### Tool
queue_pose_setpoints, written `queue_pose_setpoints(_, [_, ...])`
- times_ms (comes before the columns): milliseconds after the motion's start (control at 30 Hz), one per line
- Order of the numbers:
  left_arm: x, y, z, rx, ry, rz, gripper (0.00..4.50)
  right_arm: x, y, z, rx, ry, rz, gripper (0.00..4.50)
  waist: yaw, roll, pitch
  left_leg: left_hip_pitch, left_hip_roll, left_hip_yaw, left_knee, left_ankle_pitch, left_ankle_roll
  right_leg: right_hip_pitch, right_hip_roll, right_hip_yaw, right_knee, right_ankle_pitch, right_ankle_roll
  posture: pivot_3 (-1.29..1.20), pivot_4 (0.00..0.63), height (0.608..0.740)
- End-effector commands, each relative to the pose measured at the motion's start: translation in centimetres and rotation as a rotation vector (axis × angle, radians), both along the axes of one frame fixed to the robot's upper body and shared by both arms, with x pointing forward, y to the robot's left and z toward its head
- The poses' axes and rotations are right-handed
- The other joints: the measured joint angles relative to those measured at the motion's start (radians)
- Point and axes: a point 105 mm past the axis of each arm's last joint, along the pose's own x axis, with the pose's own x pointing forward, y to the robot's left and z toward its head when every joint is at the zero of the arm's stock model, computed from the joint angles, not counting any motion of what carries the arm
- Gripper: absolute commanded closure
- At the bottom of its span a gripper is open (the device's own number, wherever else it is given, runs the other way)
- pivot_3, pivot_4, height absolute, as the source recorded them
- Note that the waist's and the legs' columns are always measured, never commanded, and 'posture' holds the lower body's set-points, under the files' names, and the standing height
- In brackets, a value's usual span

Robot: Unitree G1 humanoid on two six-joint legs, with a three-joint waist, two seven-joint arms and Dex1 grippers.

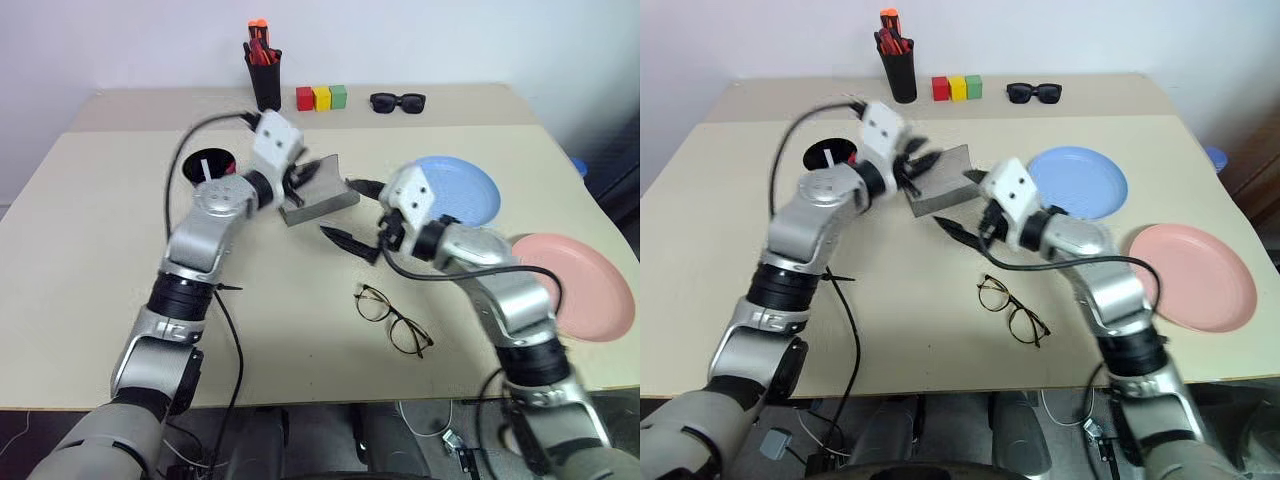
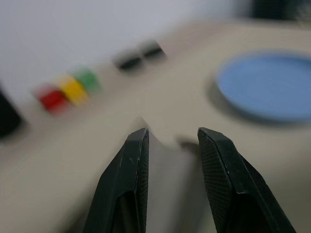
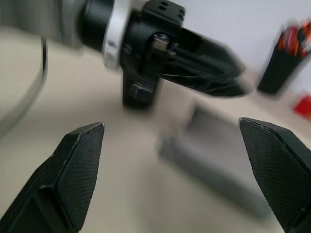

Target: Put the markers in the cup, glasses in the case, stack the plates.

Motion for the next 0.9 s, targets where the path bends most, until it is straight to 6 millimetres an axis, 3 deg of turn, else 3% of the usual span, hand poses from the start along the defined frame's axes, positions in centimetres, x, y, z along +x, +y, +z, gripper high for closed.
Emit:
queue_pose_setpoints(33, [1.3,-0.4,-0.3,0.033,0.056,0.021,2.93,-0.8,-1.7,1.7,-0.039,-0.074,-0.026,0.0,-0.004,0.0,0.0,0.0,0.0,0.0,0.0,0.0,0.0,0.0,0.0,0.0,0.0,0.0,0.0,0.0,0.15,0.74])
queue_pose_setpoints(200, [2.6,-0.5,-3.1,0.086,0.203,0.018,2.93,-0.9,-4.2,1.6,-0.08,-0.087,-0.124,0.0,0.002,0.0,0.0,0.0,0.0,0.0,0.0,0.0,0.0,0.0,0.0,0.0,0.0,0.0,0.0,0.0,0.15,0.74])
queue_pose_setpoints(333, [3.2,-0.5,-3.7,0.074,0.283,0.012,2.93,-1.2,-4.5,1.4,-0.078,-0.089,-0.151,0.0,0.005,0.0,0.0,-0.001,0.0,0.0,0.0,0.0,0.0,0.0,0.0,0.0,-0.001,0.0,0.001,0.0,0.15,0.74])
queue_pose_setpoints(467, [3.6,-0.1,-3.9,0.087,0.286,0.019,4.24,-1.3,-4.4,1.3,-0.074,-0.089,-0.157,0.0,0.002,0.0,0.0,-0.001,0.0,0.0,0.0,0.0,0.0,-0.001,0.0,0.0,0.0,0.0,0.001,0.0,0.15,0.74])
queue_pose_setpoints(567, [3.5,-0.2,-3.9,0.093,0.269,0.0,4.44,-1.2,-4.5,1.1,-0.075,-0.089,-0.162,0.0,0.004,0.0,0.001,-0.001,0.0,0.0,0.0,0.0,0.0,-0.001,0.0,0.0,0.0,0.0,0.001,0.0,0.15,0.74])
queue_pose_setpoints(700, [1.9,-1.3,-3.1,0.15,0.134,-0.179,4.44,-1.1,-4.6,0.9,-0.087,-0.081,-0.159,0.0,0.003,0.0,0.001,-0.001,0.0,0.0,0.0,0.0,0.0,-0.001,0.0,0.0,-0.001,0.0,0.001,0.0,0.15,0.74])
queue_pose_setpoints(800, [-1.4,-1.8,-2.7,0.242,-0.016,-0.423,4.44,-1.3,-4.8,0.1,-0.111,-0.015,-0.141,0.0,0.003,0.0,0.001,-0.001,0.0,0.0,-0.001,0.0,0.0,-0.001,0.0,0.0,0.0,0.0,0.001,0.0,0.15,0.74])
queue_pose_setpoints(900, [-4.9,-0.9,-4.1,0.392,-0.063,-0.611,4.44,-2.4,-5.4,-2.0,-0.179,0.108,-0.119,0.0,0.006,0.0,0.001,-0.001,0.0,0.0,-0.001,0.0,0.0,-0.001,-0.001,0.0,0.0,0.0,0.0,0.0,0.15,0.74])
